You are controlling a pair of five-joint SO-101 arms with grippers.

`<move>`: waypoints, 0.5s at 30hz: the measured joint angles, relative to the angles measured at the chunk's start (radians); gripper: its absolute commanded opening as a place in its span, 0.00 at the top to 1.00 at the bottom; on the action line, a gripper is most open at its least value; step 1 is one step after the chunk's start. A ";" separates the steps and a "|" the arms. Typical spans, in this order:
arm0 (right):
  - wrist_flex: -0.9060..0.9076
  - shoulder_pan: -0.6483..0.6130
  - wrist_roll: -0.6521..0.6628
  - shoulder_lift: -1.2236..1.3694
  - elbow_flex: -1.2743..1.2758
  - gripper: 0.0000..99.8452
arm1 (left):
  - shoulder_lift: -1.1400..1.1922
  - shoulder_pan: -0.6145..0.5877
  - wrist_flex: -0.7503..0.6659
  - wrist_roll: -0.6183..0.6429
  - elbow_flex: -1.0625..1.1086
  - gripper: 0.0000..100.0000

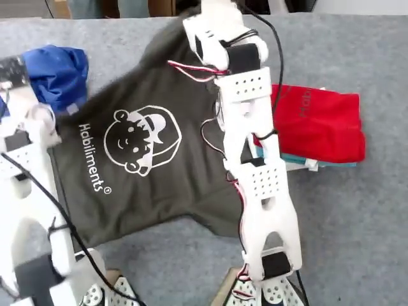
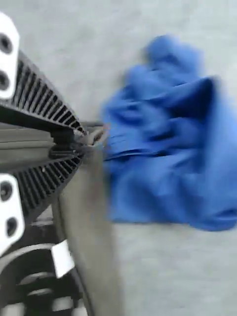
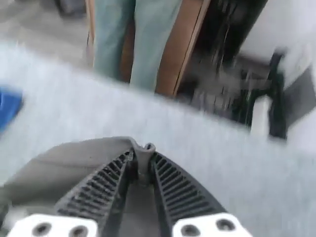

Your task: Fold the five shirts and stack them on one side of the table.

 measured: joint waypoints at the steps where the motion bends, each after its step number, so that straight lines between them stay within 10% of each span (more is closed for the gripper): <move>1: 0.086 0.000 0.006 0.000 -0.021 0.99 | -0.041 0.009 0.063 0.000 0.025 0.97; 15: 0.350 0.028 0.140 -0.138 0.164 0.99 | -0.726 0.071 0.351 -0.041 0.614 0.97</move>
